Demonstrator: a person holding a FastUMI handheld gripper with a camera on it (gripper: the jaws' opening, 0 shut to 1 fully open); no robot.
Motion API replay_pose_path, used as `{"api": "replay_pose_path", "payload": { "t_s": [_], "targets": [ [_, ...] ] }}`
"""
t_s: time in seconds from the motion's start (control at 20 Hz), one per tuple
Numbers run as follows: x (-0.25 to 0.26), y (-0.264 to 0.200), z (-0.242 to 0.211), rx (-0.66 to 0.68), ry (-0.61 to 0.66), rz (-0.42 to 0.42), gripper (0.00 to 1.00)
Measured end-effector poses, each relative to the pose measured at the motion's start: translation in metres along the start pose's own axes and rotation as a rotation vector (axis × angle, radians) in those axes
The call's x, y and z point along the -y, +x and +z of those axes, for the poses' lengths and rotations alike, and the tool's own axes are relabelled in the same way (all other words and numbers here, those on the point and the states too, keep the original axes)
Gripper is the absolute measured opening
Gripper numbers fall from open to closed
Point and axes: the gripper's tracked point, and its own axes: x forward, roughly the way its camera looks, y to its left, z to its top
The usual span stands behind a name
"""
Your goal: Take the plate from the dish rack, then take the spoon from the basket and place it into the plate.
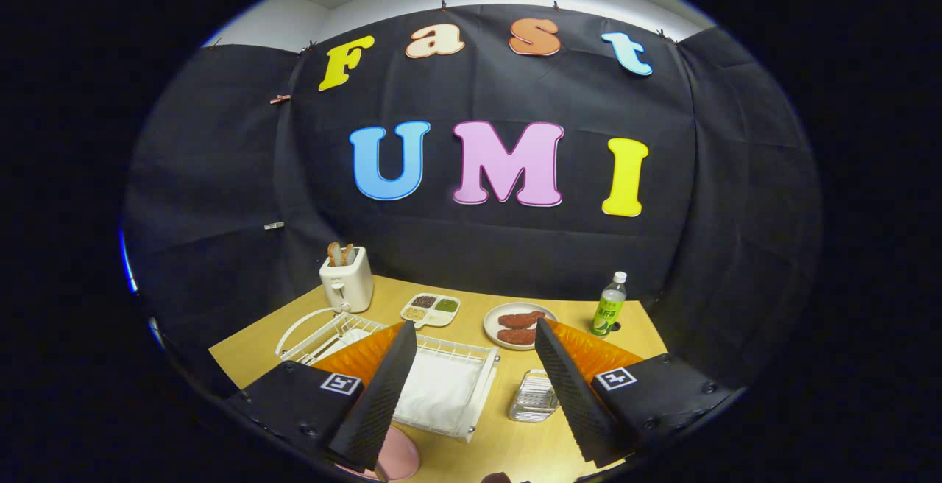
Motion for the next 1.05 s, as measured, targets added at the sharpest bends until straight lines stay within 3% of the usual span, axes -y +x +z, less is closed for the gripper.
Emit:
{"api": "replay_pose_path", "payload": {
  "t_s": [0.35, 1.05],
  "targets": [
    [0.007, -0.021, -0.021, -0.02, -0.017, -0.045, 0.99],
    [0.014, -0.018, -0.022, -0.026, 0.009, -0.055, 0.98]
  ]
}}
